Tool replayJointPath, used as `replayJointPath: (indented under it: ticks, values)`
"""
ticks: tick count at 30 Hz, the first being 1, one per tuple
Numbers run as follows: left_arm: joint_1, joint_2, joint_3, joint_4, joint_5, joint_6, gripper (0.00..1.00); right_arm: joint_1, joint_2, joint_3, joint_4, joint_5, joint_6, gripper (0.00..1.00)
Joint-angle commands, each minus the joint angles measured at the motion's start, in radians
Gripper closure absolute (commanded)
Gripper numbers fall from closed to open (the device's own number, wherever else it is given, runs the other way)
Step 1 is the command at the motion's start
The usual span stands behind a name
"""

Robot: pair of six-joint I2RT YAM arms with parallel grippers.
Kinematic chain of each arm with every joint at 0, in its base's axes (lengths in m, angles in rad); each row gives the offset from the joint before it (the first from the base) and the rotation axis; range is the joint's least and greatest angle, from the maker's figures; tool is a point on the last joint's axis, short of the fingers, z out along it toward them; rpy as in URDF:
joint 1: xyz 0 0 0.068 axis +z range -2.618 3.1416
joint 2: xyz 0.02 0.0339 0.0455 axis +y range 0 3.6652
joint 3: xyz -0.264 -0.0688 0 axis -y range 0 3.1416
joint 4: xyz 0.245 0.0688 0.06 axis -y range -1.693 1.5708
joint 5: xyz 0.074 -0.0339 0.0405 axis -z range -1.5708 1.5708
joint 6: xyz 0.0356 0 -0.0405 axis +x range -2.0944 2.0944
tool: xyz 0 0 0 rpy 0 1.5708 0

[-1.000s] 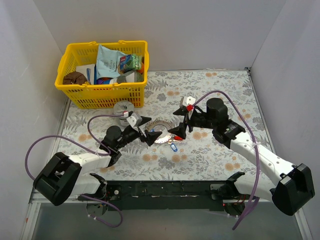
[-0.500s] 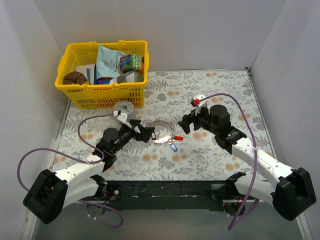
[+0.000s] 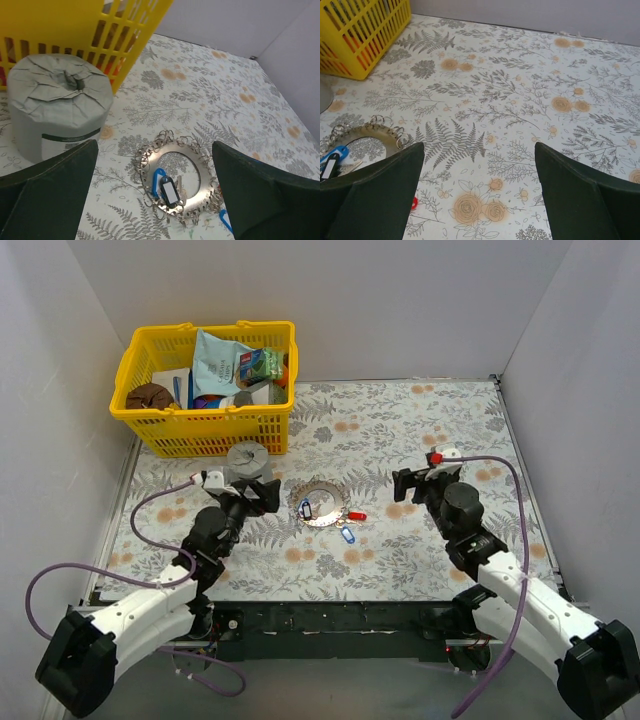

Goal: Put the keys on the keyring

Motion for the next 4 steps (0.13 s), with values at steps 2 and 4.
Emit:
replayJointPath:
  ticks: [2,4]
  values:
    - [-0.005,-0.028,-0.019,-0.034,-0.199,-0.054,0.02,-0.007,0.001,-0.02,0.158,0.153,-0.014,0.02]
    - [-0.005,-0.031,-0.024,-0.028,-0.237,-0.053,0.02,-0.008,0.004,-0.02,0.171,0.167,-0.038,0.01]
